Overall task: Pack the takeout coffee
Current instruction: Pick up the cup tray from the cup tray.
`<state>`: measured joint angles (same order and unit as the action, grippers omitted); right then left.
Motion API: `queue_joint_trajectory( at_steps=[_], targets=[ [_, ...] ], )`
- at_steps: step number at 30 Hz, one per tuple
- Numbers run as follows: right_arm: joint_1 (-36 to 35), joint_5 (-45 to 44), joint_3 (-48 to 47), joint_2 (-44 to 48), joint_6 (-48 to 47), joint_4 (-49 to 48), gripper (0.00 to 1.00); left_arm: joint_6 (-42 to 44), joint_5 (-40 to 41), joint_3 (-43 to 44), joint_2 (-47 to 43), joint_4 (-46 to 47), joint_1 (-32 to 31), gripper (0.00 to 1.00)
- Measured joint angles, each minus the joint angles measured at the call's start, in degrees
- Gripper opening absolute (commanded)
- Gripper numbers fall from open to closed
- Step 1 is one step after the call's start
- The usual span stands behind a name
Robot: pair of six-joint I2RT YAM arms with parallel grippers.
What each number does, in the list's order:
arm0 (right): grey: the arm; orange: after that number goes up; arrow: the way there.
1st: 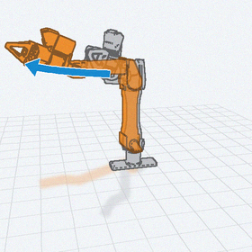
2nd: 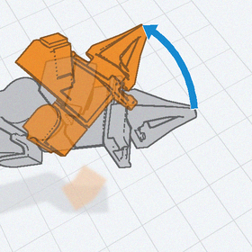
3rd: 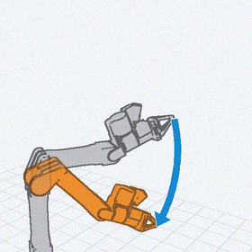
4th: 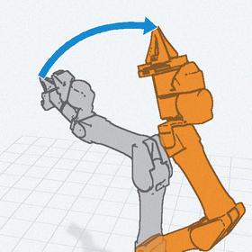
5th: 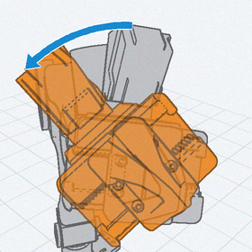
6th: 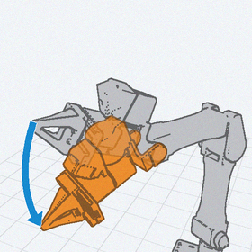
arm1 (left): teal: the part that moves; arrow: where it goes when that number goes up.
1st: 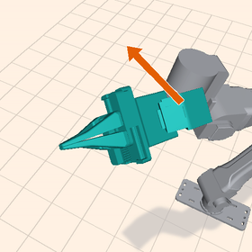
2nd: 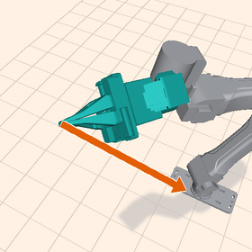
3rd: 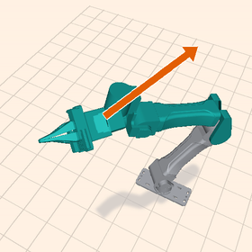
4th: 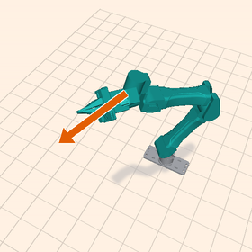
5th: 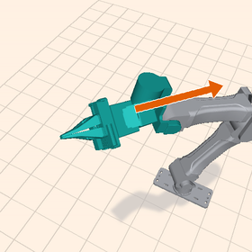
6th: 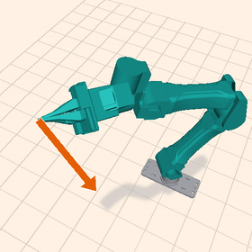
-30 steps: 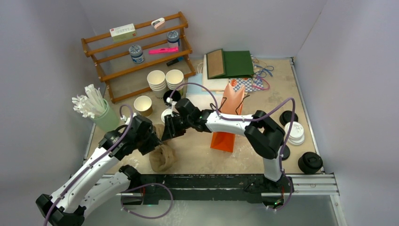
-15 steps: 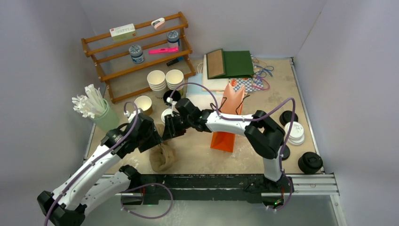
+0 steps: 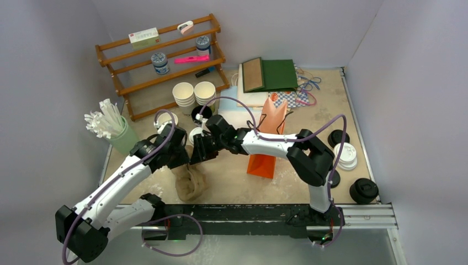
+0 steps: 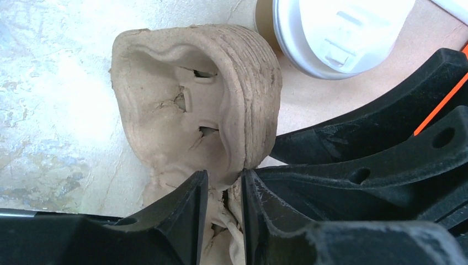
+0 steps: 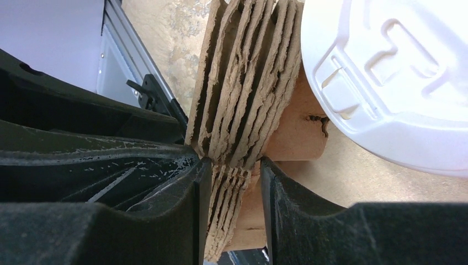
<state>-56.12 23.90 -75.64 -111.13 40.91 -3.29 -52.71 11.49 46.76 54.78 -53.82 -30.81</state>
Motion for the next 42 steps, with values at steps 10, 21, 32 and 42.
queue_joint_trajectory(
  at_steps=[10, 21, 32, 42],
  targets=[
    [0.42, -0.35, 0.00, 0.00, -0.04, 0.44, 0.39, 3.45, -0.09, 1.77, 2.91, 0.39, 0.46, 0.13],
    [1.33, -0.46, 0.00, -0.15, -0.07, 1.14, 0.44, 4.48, 3.30, 5.90, 3.28, -4.20, 0.48, 0.13],
    [1.40, -0.42, 0.00, -0.15, -0.87, -1.16, 0.70, 5.57, 3.26, 5.88, 3.10, -4.55, 0.57, 0.24],
    [0.57, -0.94, -0.20, -0.17, -1.18, -1.64, 0.93, 5.84, 3.06, 5.77, 2.64, -4.61, 1.66, 0.22]
  ],
)
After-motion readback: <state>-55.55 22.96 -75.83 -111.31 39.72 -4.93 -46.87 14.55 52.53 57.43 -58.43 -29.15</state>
